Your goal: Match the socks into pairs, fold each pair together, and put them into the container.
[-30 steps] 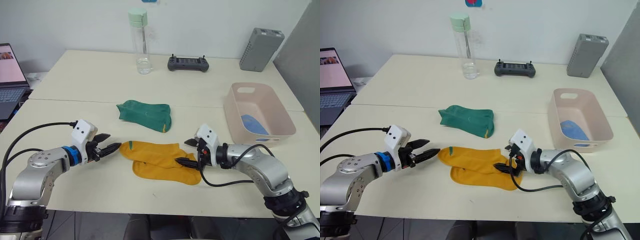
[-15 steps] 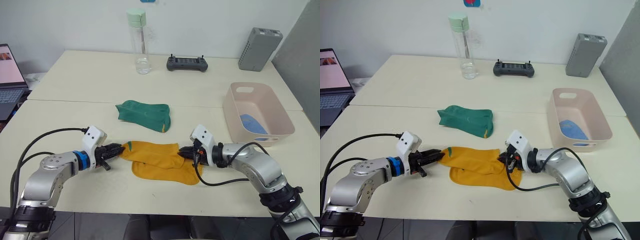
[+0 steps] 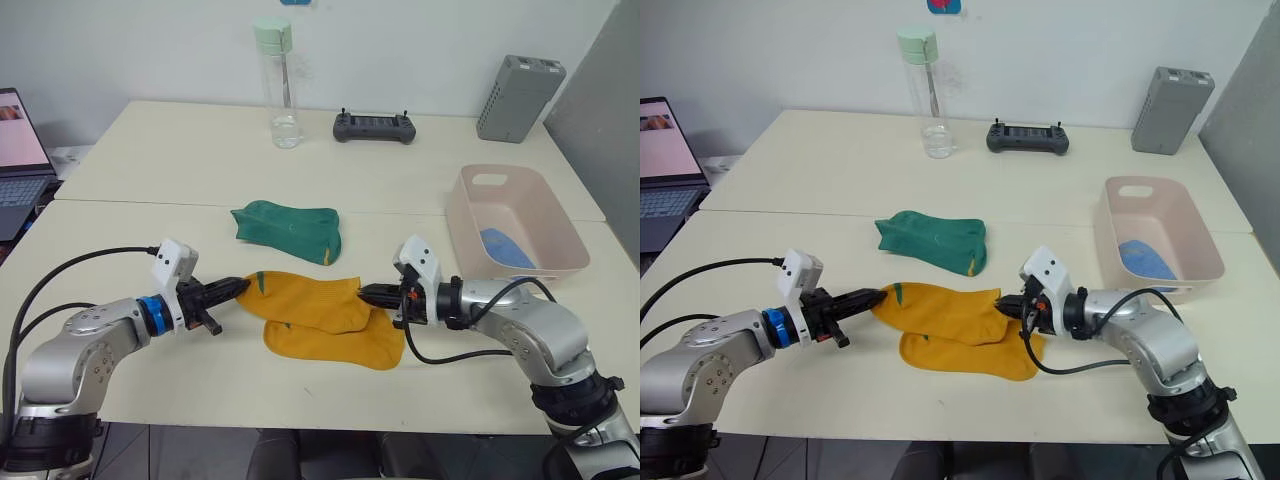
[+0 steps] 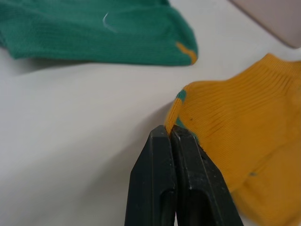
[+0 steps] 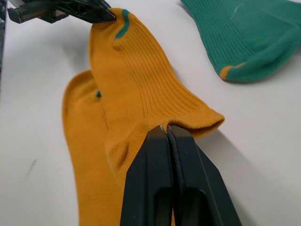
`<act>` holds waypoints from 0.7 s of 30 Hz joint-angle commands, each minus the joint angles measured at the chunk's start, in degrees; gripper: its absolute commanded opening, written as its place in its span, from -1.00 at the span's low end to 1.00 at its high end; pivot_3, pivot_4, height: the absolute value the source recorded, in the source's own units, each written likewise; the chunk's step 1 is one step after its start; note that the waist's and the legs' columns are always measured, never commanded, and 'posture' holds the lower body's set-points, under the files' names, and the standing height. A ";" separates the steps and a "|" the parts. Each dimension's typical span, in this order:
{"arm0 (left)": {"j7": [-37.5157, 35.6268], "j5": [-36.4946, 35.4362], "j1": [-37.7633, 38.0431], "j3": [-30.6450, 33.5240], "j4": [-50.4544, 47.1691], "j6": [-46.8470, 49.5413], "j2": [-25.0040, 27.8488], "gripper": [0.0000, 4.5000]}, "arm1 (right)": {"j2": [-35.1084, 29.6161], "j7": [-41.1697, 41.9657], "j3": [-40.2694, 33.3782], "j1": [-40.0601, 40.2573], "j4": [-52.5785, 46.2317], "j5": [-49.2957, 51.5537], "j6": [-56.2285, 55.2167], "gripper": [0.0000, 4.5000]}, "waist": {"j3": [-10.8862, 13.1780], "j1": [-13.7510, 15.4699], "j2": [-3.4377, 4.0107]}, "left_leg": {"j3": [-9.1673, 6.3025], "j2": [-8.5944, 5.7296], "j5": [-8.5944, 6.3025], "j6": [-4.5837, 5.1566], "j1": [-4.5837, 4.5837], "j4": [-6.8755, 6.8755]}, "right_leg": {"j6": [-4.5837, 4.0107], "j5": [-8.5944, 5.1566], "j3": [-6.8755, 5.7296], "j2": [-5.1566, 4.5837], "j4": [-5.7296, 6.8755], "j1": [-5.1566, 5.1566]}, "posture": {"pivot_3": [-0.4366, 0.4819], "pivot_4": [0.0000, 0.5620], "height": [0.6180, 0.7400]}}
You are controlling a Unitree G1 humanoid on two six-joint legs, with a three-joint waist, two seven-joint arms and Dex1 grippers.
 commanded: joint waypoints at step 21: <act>7.24 -12.51 5.73 -0.99 -13.51 10.00 -1.99 -0.99 | -7.01 -3.28 -12.47 7.18 -8.83 19.35 11.98 -1.00 | -0.02 -0.01 -0.03 | 0.06 -0.02 0.00 0.00 0.03 0.06 | -0.14 -0.13 0.11 -0.01 -0.05 0.00 | -0.05 -0.47 1.00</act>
